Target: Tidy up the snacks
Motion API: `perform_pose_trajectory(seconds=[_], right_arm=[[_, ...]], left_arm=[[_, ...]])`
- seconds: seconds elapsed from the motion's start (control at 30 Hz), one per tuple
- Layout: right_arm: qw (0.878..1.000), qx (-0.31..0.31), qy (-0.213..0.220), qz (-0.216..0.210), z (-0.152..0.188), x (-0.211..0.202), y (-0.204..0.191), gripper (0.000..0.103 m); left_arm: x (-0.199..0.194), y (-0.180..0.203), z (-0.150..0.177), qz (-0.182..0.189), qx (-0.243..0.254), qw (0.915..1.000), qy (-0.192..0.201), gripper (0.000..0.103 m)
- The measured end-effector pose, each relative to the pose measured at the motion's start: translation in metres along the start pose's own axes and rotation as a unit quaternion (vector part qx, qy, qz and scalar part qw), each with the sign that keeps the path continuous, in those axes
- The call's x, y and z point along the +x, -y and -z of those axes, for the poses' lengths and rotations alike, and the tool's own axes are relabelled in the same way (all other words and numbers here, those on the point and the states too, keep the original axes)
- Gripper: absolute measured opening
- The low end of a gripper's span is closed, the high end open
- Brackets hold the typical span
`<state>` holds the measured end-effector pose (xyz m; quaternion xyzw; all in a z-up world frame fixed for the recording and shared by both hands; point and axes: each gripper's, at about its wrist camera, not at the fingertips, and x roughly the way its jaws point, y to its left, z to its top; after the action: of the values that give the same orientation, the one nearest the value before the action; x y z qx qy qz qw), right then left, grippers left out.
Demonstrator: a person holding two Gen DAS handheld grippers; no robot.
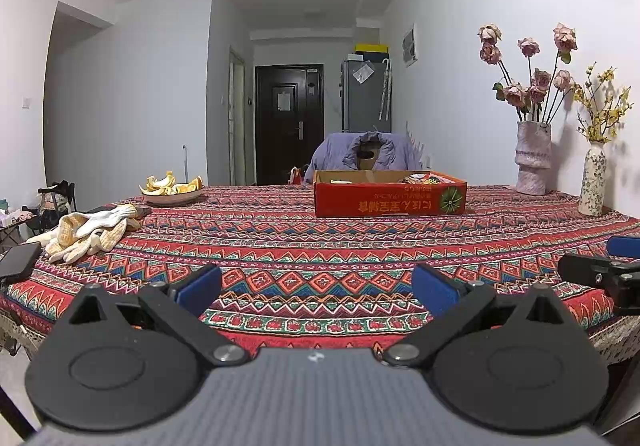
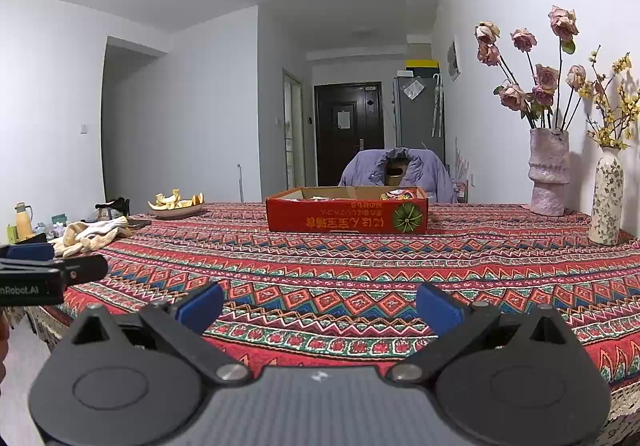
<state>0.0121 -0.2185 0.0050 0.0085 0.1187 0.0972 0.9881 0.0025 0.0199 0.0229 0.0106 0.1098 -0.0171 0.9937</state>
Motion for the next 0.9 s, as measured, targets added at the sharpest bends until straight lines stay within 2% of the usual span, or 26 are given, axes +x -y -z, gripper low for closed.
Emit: perform_pose_trajectory(seconds=[0.37,0.63,0.9], right_arm=[[1.0,0.002,0.001,0.002,0.0004,-0.0019,-0.0003,0.103],[1.0,0.005,0.0,0.005,0.0024,-0.0028,0.0001,0.103],[1.0,0.005,0.003,0.007,0.0018,-0.004,0.0001,0.103]], left_arm=[[-0.0018,0.0023,-0.0003,-0.002,0.008,0.9999,0.006,0.103],[-0.0002,0.0021,-0.0012,0.004,0.009,0.9999,-0.006,0.103],[-0.0028,0.0017,-0.0012,0.0,0.007,1.0,0.003,0.103]])
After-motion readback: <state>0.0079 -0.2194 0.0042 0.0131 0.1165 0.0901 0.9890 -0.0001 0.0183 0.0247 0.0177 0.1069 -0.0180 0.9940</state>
